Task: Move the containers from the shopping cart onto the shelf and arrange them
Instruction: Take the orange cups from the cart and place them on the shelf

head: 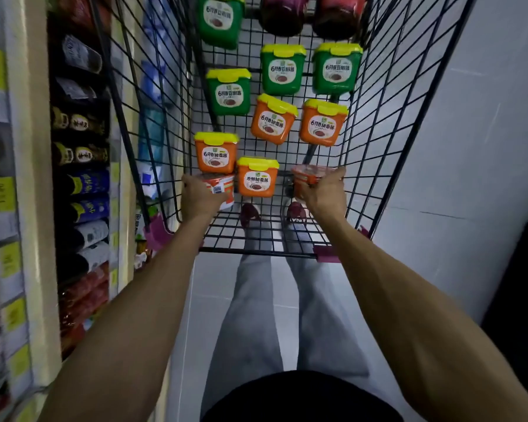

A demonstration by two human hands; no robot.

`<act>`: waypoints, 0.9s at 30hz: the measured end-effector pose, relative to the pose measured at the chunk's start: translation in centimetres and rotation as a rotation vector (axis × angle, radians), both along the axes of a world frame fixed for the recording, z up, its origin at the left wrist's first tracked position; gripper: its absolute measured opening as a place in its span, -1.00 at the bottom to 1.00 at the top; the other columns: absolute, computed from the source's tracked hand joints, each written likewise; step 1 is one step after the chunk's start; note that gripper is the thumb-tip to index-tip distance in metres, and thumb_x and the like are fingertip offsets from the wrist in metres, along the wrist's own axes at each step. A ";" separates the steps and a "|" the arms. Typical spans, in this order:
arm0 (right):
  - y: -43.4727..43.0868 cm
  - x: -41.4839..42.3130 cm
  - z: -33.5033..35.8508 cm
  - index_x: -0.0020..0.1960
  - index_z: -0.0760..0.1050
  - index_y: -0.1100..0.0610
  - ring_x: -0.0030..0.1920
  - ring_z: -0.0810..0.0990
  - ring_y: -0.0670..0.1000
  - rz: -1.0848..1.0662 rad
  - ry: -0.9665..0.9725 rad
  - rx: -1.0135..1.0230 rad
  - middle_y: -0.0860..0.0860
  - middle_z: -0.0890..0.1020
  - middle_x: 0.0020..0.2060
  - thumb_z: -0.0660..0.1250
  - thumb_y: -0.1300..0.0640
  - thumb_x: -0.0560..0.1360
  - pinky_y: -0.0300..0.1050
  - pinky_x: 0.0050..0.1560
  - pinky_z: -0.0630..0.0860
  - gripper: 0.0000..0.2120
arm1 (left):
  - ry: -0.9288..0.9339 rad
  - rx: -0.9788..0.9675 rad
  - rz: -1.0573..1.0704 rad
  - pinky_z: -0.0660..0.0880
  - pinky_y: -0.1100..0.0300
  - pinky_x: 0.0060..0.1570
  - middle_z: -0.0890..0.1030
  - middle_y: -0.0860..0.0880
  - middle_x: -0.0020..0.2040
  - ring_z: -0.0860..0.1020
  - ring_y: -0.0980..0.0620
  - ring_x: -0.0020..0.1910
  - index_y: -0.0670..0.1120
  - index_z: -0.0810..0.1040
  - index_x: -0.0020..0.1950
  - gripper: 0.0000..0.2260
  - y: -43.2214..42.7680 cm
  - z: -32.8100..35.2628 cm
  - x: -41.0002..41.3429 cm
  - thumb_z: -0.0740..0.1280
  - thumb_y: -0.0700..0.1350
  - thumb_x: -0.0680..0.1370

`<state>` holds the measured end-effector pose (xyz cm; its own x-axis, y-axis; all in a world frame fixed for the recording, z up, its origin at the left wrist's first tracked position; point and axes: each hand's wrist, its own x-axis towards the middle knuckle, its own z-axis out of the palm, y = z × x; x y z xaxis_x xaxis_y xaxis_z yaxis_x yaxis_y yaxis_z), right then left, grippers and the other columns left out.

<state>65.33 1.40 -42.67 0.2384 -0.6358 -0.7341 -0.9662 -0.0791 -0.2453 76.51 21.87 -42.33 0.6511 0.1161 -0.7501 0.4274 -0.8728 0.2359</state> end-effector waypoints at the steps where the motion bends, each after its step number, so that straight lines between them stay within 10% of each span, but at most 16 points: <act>1: 0.4 -0.2 -0.2 0.49 0.07 0.19 0.21 0.57 0.20 -0.032 -0.005 -0.015 0.18 0.52 0.27 0.52 -0.10 0.42 0.18 0.17 0.57 -0.11 | -0.006 0.004 0.037 0.47 0.03 0.13 0.53 -0.20 0.32 0.54 -0.21 0.26 -0.23 0.26 0.35 -0.26 -0.2 -0.3 -0.1 0.62 -0.12 0.35; 15: 0.3 -0.9 -2.4 0.46 0.13 0.18 0.25 0.55 0.21 -0.027 0.000 -0.088 0.19 0.47 0.29 0.65 0.09 0.29 0.14 0.20 0.57 -0.06 | -0.046 0.037 0.062 0.51 -0.08 0.17 0.52 -0.16 0.33 0.54 -0.19 0.27 -0.15 0.27 0.35 -0.20 -0.2 -2.5 0.1 0.65 -0.05 0.28; 27: 0.9 0.6 8.5 0.39 0.19 0.13 0.10 0.62 0.14 0.214 -0.180 -0.171 0.12 0.55 0.18 0.66 -0.02 0.23 0.15 0.06 0.63 -0.07 | -0.173 -0.070 0.057 0.56 -0.07 0.06 0.57 -0.24 0.22 0.58 -0.25 0.17 -0.23 0.31 0.34 -0.22 -0.9 8.5 0.1 0.65 -0.06 0.28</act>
